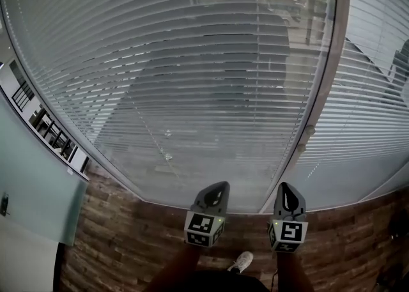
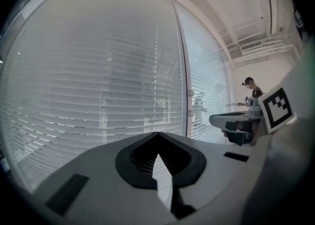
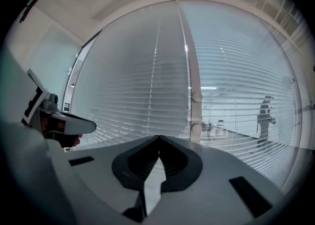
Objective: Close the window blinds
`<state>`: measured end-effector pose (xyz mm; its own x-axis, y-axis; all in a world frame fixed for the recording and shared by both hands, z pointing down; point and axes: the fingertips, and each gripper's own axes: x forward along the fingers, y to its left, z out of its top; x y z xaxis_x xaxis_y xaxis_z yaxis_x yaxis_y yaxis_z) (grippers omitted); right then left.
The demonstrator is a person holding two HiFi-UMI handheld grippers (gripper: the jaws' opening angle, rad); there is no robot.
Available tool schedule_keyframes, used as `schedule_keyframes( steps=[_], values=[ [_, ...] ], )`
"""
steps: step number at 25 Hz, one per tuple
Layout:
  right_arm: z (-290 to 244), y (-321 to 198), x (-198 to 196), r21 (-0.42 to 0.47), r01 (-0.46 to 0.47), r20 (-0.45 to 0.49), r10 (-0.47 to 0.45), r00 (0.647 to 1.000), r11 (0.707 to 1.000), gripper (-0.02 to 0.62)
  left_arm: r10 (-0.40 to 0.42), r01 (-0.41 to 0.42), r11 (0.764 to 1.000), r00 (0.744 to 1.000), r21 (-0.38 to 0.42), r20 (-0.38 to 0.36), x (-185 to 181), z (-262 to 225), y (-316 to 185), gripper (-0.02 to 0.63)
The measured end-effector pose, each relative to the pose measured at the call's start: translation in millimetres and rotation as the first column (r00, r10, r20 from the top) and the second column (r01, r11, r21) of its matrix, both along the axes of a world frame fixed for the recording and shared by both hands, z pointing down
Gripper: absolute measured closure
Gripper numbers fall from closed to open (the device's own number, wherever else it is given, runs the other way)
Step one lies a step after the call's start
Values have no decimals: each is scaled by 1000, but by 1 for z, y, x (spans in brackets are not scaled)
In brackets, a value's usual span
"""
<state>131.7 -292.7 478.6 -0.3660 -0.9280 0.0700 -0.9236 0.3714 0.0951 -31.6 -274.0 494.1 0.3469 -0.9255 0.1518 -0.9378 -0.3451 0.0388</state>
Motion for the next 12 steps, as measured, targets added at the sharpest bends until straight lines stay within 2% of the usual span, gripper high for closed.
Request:
schedule_keyframes(
  steps=[4, 7, 12],
  values=[
    [-10, 31, -13, -27, -27, -8, 27, 1000, 999, 592, 12, -12, 1000, 1000, 11, 6, -16, -13, 28, 614],
    [-25, 49, -19, -11, -47, -7, 47, 999, 999, 592, 17, -18, 999, 1000, 28, 17, -32, -30, 49, 614],
    [-30, 61, -28, 4, -64, 0, 64, 998, 998, 592, -19, 19, 999, 1000, 33, 20, -53, -37, 66, 614]
  ],
)
